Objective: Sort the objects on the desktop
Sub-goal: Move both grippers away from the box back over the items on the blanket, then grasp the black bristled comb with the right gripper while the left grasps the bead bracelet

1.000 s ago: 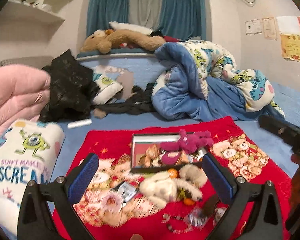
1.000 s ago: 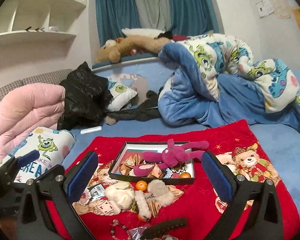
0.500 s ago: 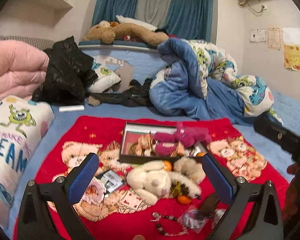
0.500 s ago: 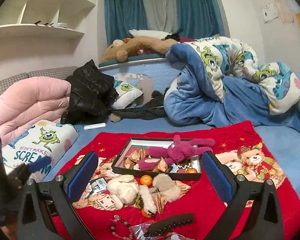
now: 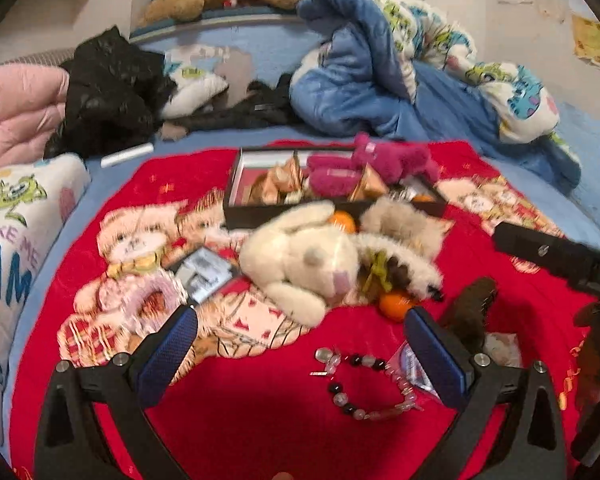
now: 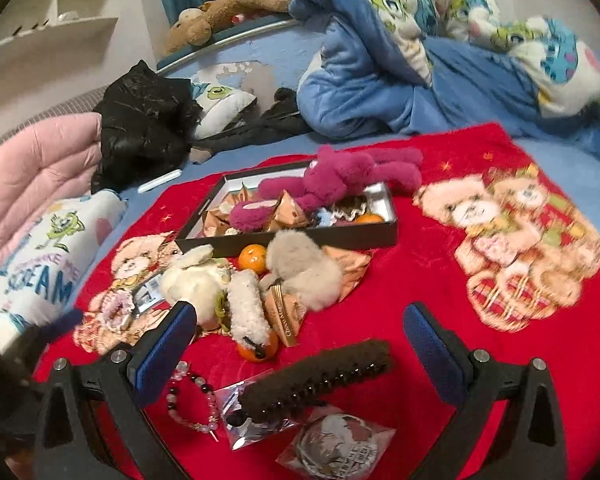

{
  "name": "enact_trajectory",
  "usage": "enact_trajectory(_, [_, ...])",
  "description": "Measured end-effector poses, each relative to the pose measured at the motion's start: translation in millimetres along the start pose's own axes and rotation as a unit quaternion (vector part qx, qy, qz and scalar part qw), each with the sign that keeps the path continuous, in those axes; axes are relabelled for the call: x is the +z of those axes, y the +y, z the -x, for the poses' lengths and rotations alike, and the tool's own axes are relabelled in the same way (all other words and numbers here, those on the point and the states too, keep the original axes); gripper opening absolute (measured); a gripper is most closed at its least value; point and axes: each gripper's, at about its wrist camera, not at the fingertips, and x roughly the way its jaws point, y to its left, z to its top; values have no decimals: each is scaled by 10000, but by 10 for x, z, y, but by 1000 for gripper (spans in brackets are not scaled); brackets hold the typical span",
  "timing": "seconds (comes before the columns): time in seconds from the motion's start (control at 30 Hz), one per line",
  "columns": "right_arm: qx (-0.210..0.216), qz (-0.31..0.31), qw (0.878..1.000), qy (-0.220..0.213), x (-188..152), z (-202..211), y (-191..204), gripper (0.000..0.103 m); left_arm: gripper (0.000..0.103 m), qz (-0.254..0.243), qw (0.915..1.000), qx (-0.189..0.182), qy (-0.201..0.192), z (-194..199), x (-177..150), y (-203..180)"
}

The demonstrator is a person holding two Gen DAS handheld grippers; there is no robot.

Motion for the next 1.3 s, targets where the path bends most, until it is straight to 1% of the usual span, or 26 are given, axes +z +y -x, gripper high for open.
enact_trajectory(0.03, [-12, -80, 9999, 72, -11, -37, -36, 103, 103, -20, 9999, 78, 99, -57, -25, -10])
enact_trajectory(0.13, [-83, -271, 9991, 314, -32, -150, -110, 103, 103, -74, 9995, 149, 263, -157, -78, -19])
enact_trajectory(0.3, [-197, -481, 9959, 747, -86, -310, -186, 103, 103, -122, 9985, 260, 459, -243, -118, -28])
enact_trajectory(0.43, [-200, -526, 9941, 933, -122, -388, -210, 103, 103, -143, 9966, 274, 760, -370, -174, -45])
enact_trajectory(0.53, [-183, -562, 9928, 1044, -145, -436, -224, 103, 103, -158, 9951, 348, 906, -447, -210, -53])
enact_trajectory(0.67, [-206, -531, 9916, 1165, -168, -484, -226, 103, 103, -115, 9944, 252, 1017, -499, -229, -47])
enact_trajectory(0.73, [-227, -516, 9911, 1209, -179, -508, -229, 103, 103, -141, 9932, 272, 1126, -539, -249, -54])
enact_trajectory(0.83, [3, -544, 9884, 1418, -204, -556, -245, 102, 103, -200, 9906, 299, 1322, -621, -286, -63])
enact_trajectory(0.87, [18, -491, 9879, 1470, -215, -568, -241, 102, 103, -174, 9907, 279, 1322, -632, -289, -55])
enact_trajectory(0.93, [-96, -448, 9871, 1532, -234, -593, -241, 102, 103, -142, 9908, 240, 1327, -635, -285, -40])
enact_trajectory(1.03, [17, -523, 9852, 1633, -255, -626, -270, 101, 103, -136, 9905, 229, 1347, -648, -289, -34])
enact_trajectory(1.1, [-16, -536, 9850, 1638, -257, -631, -284, 101, 103, -171, 9904, 235, 1355, -657, -295, -38])
enact_trajectory(1.2, [103, -601, 9842, 1665, -277, -659, -294, 96, 103, -204, 9904, 163, 1361, -689, -309, -34])
enact_trajectory(1.3, [111, -633, 9836, 1688, -288, -704, -298, 94, 103, -147, 9911, 47, 1325, -704, -313, 5])
